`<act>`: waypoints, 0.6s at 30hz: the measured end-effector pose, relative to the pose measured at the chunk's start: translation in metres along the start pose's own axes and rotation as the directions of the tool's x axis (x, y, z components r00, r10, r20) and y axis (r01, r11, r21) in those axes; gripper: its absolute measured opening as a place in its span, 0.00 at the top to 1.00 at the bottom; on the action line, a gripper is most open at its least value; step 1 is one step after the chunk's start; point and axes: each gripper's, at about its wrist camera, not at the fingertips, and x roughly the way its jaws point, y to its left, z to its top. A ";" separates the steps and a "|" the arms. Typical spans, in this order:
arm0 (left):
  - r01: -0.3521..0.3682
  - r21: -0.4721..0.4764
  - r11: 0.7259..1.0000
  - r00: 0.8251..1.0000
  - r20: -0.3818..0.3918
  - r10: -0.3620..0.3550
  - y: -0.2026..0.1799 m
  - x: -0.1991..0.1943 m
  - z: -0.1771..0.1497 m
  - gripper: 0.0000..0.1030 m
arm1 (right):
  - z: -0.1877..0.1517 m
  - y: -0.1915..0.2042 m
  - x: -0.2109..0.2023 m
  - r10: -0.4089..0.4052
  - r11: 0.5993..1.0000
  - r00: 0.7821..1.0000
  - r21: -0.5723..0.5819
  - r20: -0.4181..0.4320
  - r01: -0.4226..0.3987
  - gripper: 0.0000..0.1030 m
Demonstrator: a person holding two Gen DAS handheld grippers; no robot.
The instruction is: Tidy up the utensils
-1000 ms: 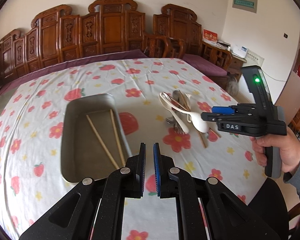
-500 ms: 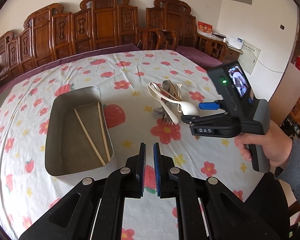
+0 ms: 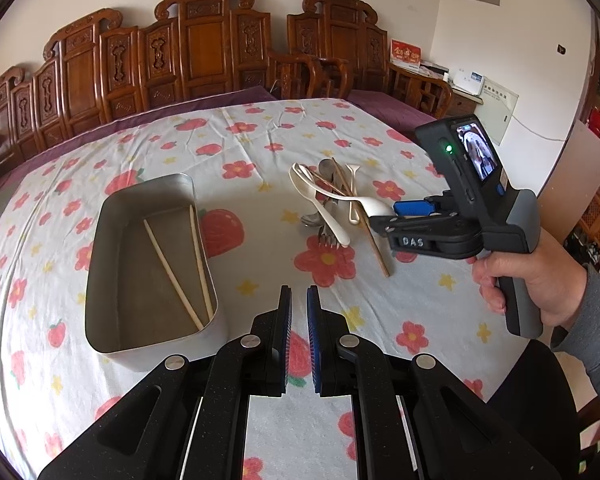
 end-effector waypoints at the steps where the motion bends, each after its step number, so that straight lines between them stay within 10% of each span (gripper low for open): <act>1: 0.000 0.000 1.000 1.000 0.001 0.000 0.000 0.000 0.000 0.93 | 0.000 -0.003 0.000 0.004 1.000 1.000 0.011 0.001 -0.005 0.62; 18: 0.008 0.001 1.000 0.999 -0.032 -0.008 -0.013 0.025 0.009 0.93 | 0.013 -0.042 -0.017 -0.087 0.991 0.996 0.101 0.035 0.083 0.92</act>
